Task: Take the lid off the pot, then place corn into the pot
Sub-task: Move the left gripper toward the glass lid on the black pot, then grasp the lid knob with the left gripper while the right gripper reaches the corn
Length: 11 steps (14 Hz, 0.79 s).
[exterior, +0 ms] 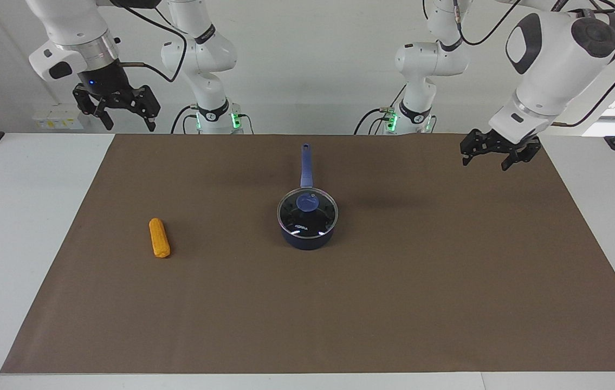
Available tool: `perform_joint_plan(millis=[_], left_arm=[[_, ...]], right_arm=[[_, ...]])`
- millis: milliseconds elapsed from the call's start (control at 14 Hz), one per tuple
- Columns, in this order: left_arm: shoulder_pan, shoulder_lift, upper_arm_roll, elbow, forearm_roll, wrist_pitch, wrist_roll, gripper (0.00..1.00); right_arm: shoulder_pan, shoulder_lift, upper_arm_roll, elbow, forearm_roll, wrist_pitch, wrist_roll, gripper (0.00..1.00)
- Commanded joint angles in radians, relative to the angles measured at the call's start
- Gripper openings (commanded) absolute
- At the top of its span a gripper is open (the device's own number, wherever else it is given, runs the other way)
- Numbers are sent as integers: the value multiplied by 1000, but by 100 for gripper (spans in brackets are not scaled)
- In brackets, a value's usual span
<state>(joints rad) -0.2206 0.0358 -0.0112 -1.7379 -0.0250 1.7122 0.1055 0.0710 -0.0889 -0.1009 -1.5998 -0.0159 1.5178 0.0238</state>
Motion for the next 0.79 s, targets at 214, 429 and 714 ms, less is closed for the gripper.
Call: perform_joint_plan(millis=[214,429,714], left_arm=[[-141,18,14,-77,14,158,0,100],[-204,77,14,-71,7,226,-3,100],[-279,163,13,-31,-6,296,-101,100]], right_arm=[[-8,-12,4,-17,-7,15,-56,100],[-16,-3,6,-96,2,115,-131,100],[-42,35,4,-234,10,284,-241,100]])
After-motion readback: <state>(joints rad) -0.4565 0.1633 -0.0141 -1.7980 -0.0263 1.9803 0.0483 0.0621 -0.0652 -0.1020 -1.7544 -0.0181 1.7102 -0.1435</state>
